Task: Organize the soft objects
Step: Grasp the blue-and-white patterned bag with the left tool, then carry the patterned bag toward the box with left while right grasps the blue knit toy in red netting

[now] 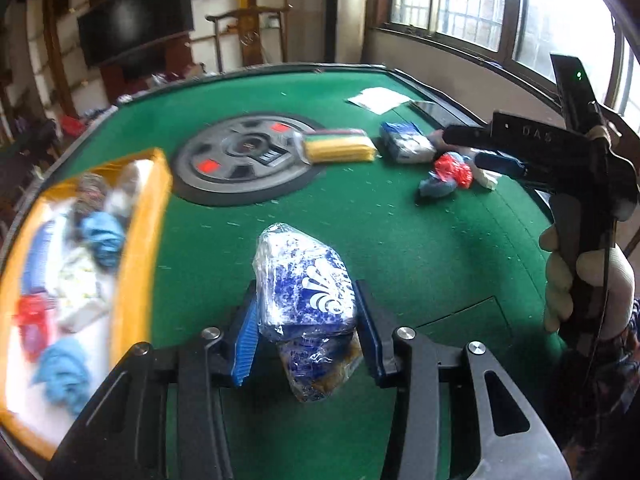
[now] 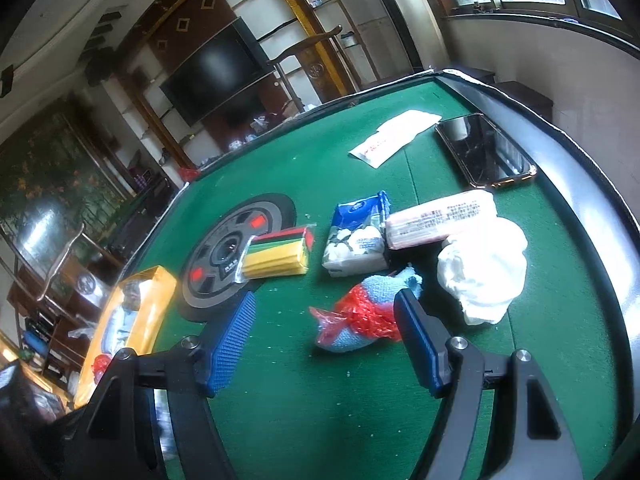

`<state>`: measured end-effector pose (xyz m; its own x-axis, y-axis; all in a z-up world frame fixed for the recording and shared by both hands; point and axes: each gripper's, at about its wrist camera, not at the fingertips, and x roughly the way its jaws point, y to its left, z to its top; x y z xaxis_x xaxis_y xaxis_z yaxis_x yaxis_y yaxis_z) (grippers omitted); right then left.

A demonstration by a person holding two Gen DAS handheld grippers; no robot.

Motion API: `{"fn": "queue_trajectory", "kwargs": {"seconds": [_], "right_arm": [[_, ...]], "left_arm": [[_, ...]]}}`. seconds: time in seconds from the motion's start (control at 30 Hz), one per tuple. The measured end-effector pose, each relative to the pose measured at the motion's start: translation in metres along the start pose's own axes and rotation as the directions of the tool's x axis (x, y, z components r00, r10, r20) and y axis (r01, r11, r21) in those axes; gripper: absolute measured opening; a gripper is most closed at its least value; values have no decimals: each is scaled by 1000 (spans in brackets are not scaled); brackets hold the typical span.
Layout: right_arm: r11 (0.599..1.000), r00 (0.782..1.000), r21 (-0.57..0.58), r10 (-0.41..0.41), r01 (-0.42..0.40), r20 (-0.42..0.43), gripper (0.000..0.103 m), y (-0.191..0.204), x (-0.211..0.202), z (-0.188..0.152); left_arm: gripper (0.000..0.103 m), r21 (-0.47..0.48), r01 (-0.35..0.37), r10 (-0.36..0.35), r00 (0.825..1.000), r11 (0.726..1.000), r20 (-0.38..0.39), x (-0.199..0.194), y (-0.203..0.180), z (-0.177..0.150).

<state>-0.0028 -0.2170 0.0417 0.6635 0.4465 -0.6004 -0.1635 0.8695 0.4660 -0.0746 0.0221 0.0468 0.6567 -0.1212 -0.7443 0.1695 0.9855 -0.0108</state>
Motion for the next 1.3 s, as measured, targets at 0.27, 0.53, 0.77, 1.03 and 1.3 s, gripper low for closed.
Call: {"fn": "queue_trajectory", "kwargs": {"seconds": [0.27,0.53,0.77,1.03,1.3], "right_arm": [[999,1000,29,-30,30,-9,67,-9,3,0],[998,998,33,-59,59,-18,67,-13,5,-2],[996,997,36,-75,76,-23,67,-16,6,-1],[996,997,49,-75,75,-10,67,-21,3,0],[994,997,74,-80,79,12,67,-24,-3,-1]], "left_arm": [[42,41,-206,203,978,978,54,-25,12,-6],[42,44,-262,258,963,964,84,-39,25,-8],[42,43,-266,261,961,963,92,-43,26,-8],[42,10,-168,167,982,986,87,-53,31,-7],[42,-106,98,-86,990,990,112,-83,77,-26]]}}
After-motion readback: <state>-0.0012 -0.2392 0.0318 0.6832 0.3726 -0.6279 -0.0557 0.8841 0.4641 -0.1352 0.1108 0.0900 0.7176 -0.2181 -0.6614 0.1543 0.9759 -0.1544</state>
